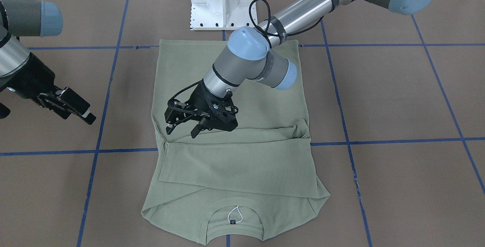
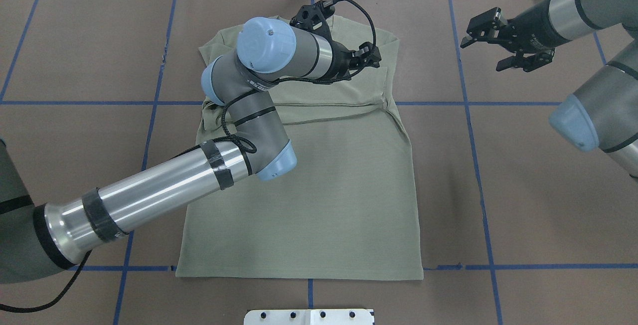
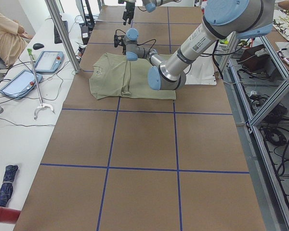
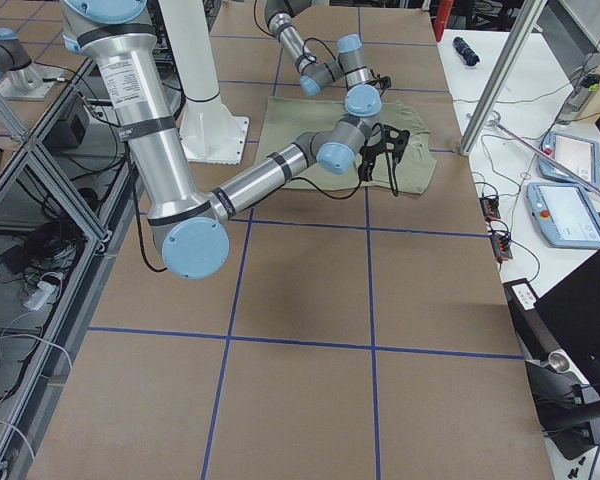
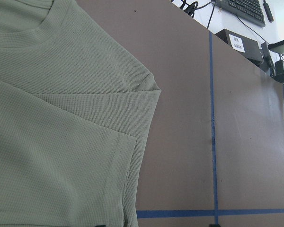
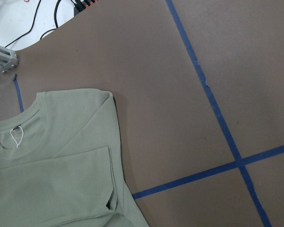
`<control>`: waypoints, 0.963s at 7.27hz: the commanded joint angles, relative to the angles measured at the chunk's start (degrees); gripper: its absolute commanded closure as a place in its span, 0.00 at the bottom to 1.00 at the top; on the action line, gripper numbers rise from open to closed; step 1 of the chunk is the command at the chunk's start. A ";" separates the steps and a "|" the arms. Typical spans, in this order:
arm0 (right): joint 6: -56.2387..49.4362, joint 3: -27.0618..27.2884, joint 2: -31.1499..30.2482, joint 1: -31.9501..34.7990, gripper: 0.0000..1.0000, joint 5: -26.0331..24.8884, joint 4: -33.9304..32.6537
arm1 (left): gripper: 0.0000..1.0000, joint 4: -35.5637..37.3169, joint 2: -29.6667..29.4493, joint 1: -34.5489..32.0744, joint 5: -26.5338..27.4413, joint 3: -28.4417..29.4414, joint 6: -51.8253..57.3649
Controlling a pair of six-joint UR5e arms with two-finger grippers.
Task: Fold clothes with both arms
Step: 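Release the sleeve and pull back the left gripper while the right gripper nears the hem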
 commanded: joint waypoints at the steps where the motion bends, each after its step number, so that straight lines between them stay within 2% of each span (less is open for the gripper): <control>1: 10.21 5.43 -0.89 -12.55 0.00 -13.38 -0.67 | 0.24 0.25 9.67 -5.34 -8.76 -8.00 2.04; 3: 20.29 11.67 -5.53 -22.58 0.00 -17.83 -0.77 | 0.26 0.33 20.03 -8.34 -12.31 -17.65 4.86; 4: 26.28 14.32 -8.16 -30.21 0.00 -23.42 -0.77 | 0.26 0.34 22.43 -10.10 -15.03 -19.70 4.87; 5: 30.51 15.56 -10.10 -39.16 0.00 -33.57 -0.85 | 0.26 0.34 23.85 -10.29 -15.32 -20.68 4.87; 7: 38.70 16.01 -11.61 -48.44 0.02 -41.73 -6.61 | 0.26 0.34 24.04 -10.38 -15.24 -21.13 4.87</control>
